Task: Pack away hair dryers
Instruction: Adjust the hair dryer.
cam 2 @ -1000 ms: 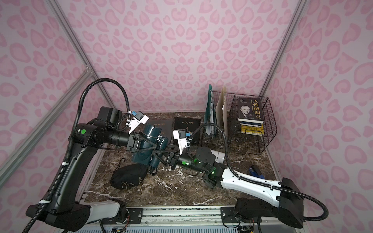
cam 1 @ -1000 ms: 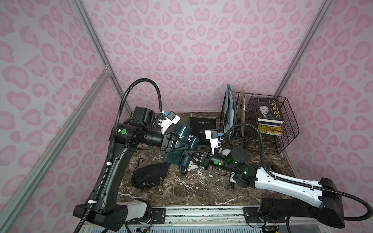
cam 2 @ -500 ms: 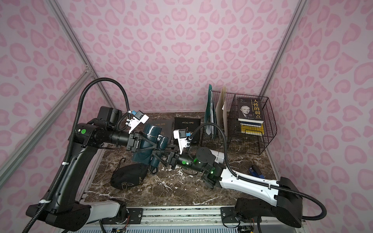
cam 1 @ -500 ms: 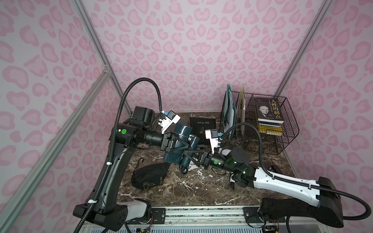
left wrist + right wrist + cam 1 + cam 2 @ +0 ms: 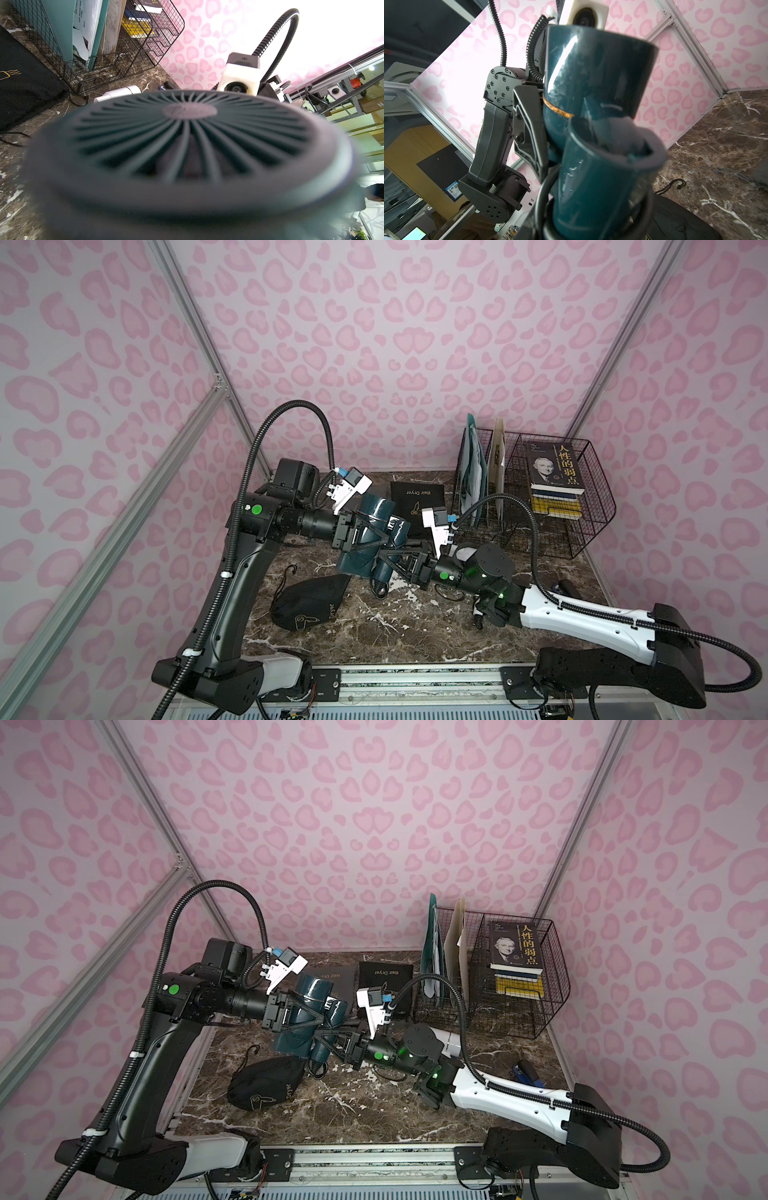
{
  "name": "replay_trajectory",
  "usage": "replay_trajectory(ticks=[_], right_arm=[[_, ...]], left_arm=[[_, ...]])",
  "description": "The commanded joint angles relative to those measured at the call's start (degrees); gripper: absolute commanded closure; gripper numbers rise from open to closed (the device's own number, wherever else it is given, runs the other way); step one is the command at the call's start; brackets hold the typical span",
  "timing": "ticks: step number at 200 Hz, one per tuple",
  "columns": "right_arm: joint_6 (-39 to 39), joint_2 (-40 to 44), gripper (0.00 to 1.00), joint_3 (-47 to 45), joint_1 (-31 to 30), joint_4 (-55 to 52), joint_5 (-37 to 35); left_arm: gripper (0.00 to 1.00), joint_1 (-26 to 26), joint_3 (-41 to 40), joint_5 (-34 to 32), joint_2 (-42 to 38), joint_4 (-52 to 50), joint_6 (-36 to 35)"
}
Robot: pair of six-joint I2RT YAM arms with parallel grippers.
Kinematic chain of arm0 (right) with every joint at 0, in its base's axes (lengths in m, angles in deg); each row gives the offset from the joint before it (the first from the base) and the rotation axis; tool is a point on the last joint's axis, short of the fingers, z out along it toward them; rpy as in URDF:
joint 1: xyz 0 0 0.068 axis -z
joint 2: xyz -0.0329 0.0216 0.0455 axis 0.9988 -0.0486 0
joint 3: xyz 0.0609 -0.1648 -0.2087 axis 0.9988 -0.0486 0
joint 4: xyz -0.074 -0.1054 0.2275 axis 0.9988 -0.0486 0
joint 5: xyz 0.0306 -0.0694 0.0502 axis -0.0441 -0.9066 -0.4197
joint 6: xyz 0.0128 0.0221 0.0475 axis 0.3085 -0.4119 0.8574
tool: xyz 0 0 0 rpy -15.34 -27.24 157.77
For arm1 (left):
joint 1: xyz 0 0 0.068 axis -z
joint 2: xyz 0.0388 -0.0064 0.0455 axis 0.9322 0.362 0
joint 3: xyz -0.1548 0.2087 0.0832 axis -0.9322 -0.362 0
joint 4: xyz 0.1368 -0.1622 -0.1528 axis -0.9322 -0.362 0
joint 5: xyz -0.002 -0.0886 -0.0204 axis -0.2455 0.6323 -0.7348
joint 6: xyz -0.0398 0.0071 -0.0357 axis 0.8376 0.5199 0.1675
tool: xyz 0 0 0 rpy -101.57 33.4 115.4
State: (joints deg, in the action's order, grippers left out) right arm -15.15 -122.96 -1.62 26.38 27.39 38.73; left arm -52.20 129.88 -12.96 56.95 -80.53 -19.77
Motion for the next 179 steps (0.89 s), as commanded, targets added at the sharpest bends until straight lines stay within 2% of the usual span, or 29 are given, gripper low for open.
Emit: replay_trajectory(ticks=[1, 18, 45, 65, 106, 114, 120, 135, 145, 158, 179], right_arm=[[0.9, 0.8, 1.00, -1.0, 0.3, 1.7, -1.9], [0.9, 1.4, 1.00, -1.4, 0.2, 2.0, -2.4], [1.1, 2.2, 1.00, -1.9, 0.3, 2.0, -3.2], [1.2, 2.4, 1.00, -2.5, 0.3, 2.4, -3.6], [1.4, 5.5, 1.00, -5.0, 2.9, -1.9, -6.4], [1.5, 6.8, 1.00, -6.1, 4.1, -2.8, -6.3], [1.4, 8.0, 1.00, -6.8, 4.9, -3.9, -6.4], [0.7, 11.6, 1.00, -7.7, 6.9, -9.7, -8.3], [-0.3, 14.0, 1.00, -8.1, 8.3, -14.2, -9.9], [-1.2, 17.5, 1.00, -8.6, 10.0, -19.5, -11.7], [-1.8, 22.3, 1.00, -9.5, 13.2, -25.2, -11.4]], left_arm=[[0.36, 0.0, 0.3, 3.6, -0.4, 0.0, -2.6], [0.23, 0.0, 0.6, 2.2, -0.4, -0.3, -2.7], [0.13, 0.0, 1.3, 0.4, -0.2, -0.7, -2.8], [0.00, 0.0, 2.1, -1.6, 0.1, -1.1, -3.0], [0.01, -0.2, 10.0, -9.7, 1.0, -3.7, -6.2], [0.00, -0.2, 10.7, -13.9, 0.5, -2.6, -6.1], [0.00, -0.2, 10.7, -19.4, 0.0, -1.3, -5.8], [0.00, -0.2, 7.1, -34.9, -1.7, 3.6, -5.6], [0.03, -0.3, 3.4, -41.7, -2.7, 6.4, -7.7], [0.07, -0.3, -1.2, -45.3, -2.9, 8.4, -11.7], [0.11, -0.3, -7.2, -46.5, -0.2, 9.5, -19.1]])
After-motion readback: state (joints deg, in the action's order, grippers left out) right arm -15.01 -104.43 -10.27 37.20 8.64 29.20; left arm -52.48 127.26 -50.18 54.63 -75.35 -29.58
